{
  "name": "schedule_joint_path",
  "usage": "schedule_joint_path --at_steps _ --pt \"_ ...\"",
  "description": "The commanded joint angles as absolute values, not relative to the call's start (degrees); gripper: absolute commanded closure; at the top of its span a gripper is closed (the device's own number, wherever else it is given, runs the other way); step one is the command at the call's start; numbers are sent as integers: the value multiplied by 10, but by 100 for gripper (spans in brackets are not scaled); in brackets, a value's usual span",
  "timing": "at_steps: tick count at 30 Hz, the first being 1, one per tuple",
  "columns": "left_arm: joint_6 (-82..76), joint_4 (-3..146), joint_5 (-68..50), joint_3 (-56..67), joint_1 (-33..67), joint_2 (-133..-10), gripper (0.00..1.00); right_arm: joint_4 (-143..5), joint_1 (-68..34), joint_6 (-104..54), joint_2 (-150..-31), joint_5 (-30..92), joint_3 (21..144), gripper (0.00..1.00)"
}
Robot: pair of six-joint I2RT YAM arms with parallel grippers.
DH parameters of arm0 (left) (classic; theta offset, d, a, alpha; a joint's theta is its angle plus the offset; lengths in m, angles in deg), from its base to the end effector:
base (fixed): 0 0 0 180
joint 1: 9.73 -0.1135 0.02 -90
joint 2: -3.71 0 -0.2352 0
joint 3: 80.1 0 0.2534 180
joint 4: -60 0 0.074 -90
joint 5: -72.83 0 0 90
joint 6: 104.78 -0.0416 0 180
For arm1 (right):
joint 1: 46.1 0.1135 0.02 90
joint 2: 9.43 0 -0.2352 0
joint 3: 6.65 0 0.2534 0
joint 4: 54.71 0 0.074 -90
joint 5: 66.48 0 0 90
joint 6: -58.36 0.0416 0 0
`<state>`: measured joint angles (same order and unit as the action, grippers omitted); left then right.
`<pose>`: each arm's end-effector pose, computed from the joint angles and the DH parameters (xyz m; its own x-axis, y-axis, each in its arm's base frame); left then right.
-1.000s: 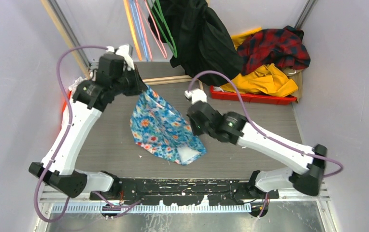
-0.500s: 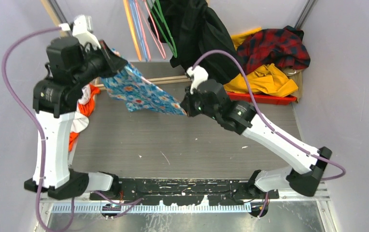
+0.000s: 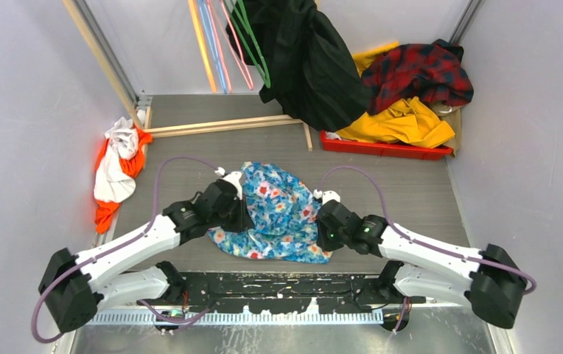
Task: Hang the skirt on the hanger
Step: Flatten out the skirt at the center of the board.
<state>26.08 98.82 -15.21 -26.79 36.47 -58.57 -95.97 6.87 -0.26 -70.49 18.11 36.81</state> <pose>0.1641 -0.1732 0.1966 -0.8700 -0.0374 -0.4916 0.2222 0.8604 -0.4587 0.1280 0.1632 0.1439 -0.8386 -0.2509 -0.4835 -0.3850 0.9009 0.2004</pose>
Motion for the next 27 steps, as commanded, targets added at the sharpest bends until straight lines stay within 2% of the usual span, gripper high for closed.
schedule_joint_path --at_steps 1,8,11,15,20,24,27 --pt "286 935 -234 -225 364 -505 100 -941 73 26 -632 184 409 99" --pt "221 1079 -243 -32 362 -543 100 -1094 73 -39 -614 128 601 99" --pt "190 1122 -248 56 353 -567 100 -1142 73 -89 -648 97 690 99" --pt "162 1168 -167 173 254 -627 100 -1157 59 -154 -738 59 801 99" --pt "150 1144 -70 281 121 -718 100 -1062 -56 -182 -849 109 919 99" --pt "150 1128 -2 411 46 -785 100 -1071 -97 -221 -961 81 1105 99" --pt "162 1120 41 503 17 -811 100 -1090 -98 -250 -991 59 1209 99"
